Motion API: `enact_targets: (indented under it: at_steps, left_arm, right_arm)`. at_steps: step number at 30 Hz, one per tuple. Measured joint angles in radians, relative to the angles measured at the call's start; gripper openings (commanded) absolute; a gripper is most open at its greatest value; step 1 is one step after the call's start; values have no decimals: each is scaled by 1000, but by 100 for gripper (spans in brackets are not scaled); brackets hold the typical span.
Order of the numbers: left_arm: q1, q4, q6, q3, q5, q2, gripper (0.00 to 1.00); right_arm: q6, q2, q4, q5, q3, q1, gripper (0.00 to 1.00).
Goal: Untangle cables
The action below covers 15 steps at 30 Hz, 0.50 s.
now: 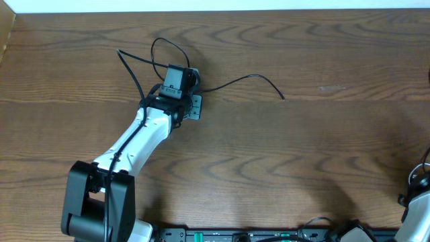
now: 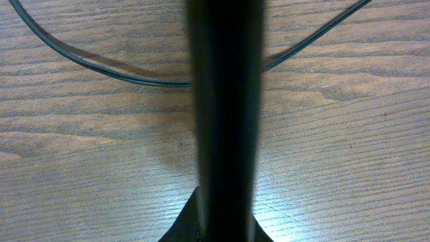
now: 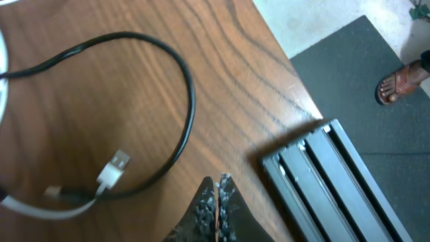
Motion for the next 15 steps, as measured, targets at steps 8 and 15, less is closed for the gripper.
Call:
enact_targets:
  at_steps: [8, 15]
  left_arm:
    - [0, 0, 0, 0, 0, 0, 7]
    - [0, 0, 0, 0, 0, 0, 7]
  right_arm:
    - [-23, 138, 105, 5, -19, -87, 1]
    - [-33, 298, 220, -13, -21, -116, 1]
